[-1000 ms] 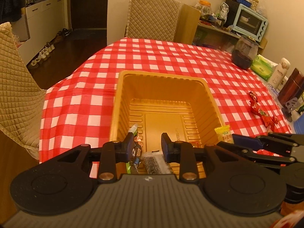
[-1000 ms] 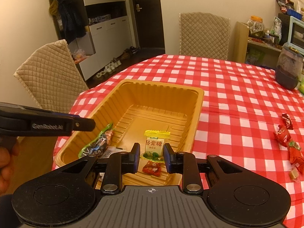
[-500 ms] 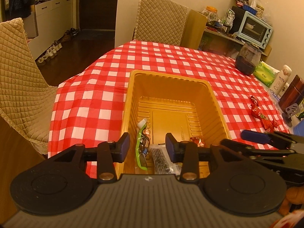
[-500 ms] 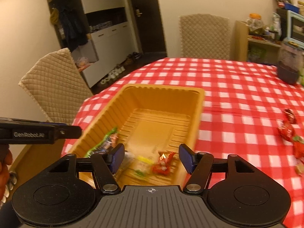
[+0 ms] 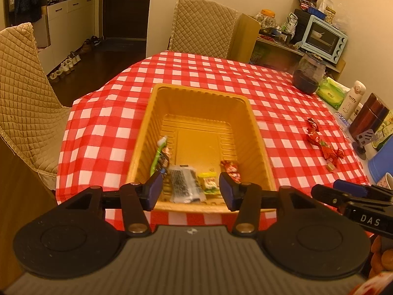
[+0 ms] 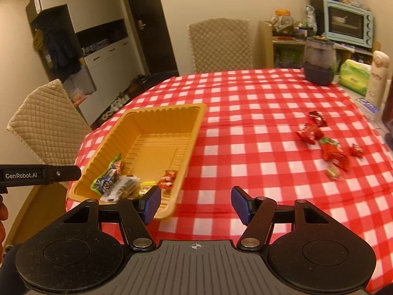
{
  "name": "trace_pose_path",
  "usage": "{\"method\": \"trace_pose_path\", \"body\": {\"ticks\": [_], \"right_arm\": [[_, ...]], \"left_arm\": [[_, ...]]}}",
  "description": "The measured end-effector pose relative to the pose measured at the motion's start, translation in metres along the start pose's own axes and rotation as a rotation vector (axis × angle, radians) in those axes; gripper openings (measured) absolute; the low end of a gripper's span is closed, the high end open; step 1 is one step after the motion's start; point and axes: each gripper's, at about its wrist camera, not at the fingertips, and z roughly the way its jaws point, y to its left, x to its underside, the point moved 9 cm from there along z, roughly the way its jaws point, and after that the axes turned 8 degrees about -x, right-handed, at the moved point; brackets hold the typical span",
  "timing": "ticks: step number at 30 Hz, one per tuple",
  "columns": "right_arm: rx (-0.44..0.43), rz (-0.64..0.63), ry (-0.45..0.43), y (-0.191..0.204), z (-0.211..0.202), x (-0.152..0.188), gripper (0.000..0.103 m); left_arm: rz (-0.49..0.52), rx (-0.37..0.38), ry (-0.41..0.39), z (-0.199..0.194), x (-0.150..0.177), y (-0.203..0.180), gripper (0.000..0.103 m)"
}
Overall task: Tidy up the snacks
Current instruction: 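Move both open tools back to the snack pile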
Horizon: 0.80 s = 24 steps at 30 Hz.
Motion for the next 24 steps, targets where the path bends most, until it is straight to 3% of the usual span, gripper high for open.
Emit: {"method": "trace_pose_path", "body": {"ticks": [13,24], "right_arm": [[0.062,0.041,-0.054,-0.026,-0.048,0.003,0.063],[0.191,0.124,-0.124,-0.091,-0.094,0.002,0.063]], "left_arm": [[0.036,0.047,-0.027,-0.023,0.01,-0.052,0.063],[0.09,0.129,-0.035,-0.018,0.004,-0.118,0.069]]}}
